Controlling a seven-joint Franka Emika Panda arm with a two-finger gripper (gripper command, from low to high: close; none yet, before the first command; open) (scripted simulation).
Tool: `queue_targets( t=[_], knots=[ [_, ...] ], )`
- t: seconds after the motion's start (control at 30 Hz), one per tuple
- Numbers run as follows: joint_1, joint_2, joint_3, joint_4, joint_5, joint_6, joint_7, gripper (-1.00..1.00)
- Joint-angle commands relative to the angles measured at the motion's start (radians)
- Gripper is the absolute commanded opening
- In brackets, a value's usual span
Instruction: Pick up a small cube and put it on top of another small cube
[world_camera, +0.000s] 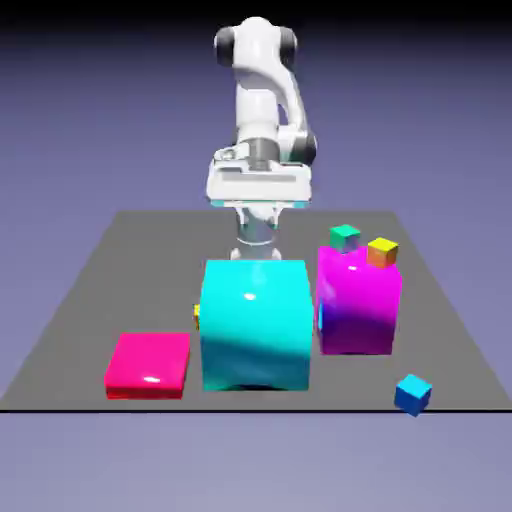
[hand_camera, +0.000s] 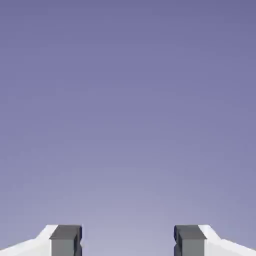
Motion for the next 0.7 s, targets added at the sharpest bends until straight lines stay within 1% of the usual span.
queue_targets(
  t=[0.0, 0.67],
  knots=[
    [0.014, 0.036, 0.003, 0.029, -0.003, -0.019, -0.004, 0.00],
    [0.304, 0.761, 0.058, 0.613, -0.055, -0.398, -0.080, 0.00]
  ],
)
